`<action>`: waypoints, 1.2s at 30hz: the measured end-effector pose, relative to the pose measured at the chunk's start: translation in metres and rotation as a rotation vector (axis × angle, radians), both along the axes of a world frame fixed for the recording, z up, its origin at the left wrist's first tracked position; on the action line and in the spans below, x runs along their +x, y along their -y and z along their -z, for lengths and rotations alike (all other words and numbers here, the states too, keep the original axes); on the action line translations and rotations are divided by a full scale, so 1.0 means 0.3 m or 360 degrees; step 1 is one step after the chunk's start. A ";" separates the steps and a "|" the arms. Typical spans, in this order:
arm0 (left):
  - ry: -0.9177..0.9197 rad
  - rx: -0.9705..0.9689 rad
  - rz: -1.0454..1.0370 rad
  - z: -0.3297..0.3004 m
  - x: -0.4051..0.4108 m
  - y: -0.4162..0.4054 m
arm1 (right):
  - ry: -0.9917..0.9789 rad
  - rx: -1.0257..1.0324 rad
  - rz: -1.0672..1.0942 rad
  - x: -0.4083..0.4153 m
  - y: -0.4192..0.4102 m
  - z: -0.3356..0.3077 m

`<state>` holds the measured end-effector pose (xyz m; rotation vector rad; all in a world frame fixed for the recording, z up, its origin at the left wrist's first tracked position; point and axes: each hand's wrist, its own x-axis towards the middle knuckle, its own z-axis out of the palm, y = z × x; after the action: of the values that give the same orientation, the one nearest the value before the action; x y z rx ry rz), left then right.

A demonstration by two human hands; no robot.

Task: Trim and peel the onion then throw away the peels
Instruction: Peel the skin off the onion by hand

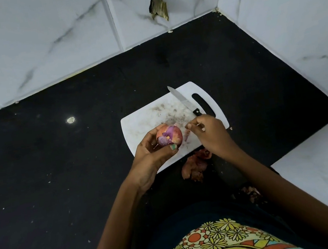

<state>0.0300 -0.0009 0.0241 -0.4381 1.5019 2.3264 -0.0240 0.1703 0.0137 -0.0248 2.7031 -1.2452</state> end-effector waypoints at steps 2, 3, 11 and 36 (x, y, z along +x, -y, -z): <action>0.0019 0.0026 -0.0041 -0.001 -0.001 -0.003 | -0.0002 -0.0087 -0.0027 -0.003 0.003 -0.034; 0.0024 0.0026 -0.0059 -0.003 -0.001 -0.005 | 0.0071 -0.0220 -0.0042 -0.001 0.006 -0.055; 0.0039 0.0076 -0.0067 -0.007 -0.003 -0.008 | 0.0507 -0.0807 -0.0134 0.021 0.034 -0.139; 0.0110 0.0118 -0.0230 0.007 -0.013 -0.017 | 0.0478 -0.0678 -0.0143 0.025 0.042 -0.166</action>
<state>0.0261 0.0041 0.0221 -0.6197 1.3891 2.4407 -0.0164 0.1576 0.0636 -0.0099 2.1264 -1.6242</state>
